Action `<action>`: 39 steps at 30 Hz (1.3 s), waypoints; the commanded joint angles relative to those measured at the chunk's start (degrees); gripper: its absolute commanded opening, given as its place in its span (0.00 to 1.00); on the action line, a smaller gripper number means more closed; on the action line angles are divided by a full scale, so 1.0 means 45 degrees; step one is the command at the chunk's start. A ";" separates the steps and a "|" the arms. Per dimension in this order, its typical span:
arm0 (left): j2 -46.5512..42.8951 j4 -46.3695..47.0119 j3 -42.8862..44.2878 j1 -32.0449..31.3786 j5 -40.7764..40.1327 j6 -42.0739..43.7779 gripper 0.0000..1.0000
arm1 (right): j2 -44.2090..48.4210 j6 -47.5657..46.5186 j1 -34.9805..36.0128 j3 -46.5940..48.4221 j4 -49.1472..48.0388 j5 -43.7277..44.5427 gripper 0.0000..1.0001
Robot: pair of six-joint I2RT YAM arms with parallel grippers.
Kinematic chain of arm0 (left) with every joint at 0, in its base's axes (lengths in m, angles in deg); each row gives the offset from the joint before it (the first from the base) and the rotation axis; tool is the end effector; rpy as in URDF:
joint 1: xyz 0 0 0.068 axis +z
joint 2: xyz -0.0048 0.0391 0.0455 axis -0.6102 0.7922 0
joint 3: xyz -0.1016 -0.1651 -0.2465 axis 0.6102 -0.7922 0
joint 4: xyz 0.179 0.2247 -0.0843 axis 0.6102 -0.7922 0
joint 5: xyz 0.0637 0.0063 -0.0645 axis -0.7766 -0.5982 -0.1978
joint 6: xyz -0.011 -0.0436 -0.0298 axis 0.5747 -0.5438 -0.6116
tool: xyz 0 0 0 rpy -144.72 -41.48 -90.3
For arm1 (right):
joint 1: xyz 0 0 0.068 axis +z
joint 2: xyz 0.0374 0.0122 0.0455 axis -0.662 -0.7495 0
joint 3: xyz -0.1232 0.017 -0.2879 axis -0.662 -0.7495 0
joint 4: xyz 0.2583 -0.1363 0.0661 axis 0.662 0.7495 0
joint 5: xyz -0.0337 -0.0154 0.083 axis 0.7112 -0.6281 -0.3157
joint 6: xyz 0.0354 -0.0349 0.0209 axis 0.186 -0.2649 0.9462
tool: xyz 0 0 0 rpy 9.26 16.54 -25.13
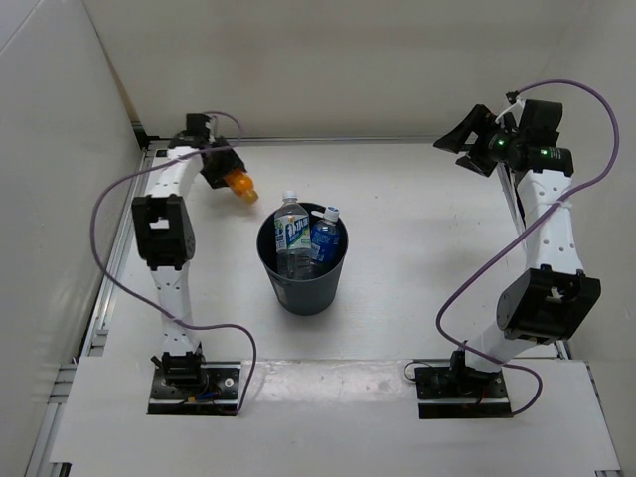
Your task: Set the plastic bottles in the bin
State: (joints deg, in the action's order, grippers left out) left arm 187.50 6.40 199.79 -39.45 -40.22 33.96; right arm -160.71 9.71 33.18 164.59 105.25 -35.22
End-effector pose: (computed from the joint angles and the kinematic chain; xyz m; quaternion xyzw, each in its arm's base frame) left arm 0.5765 -0.0255 0.2170 -0.2691 0.9230 -0.1753 0.2119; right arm 0.3907 -0.0383 0.4527 0.1135 0.8368 0.2998 0.4439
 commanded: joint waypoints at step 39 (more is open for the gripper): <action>-1.6594 0.1050 -0.9450 -0.6052 -0.1430 0.4280 0.28 | 0.6065 0.0472 0.0728 -0.4899 0.1757 0.0986 0.90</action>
State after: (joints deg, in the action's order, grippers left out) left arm 113.21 8.67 157.36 -64.98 -46.31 53.99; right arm -135.25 12.55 38.36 143.78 112.44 -32.16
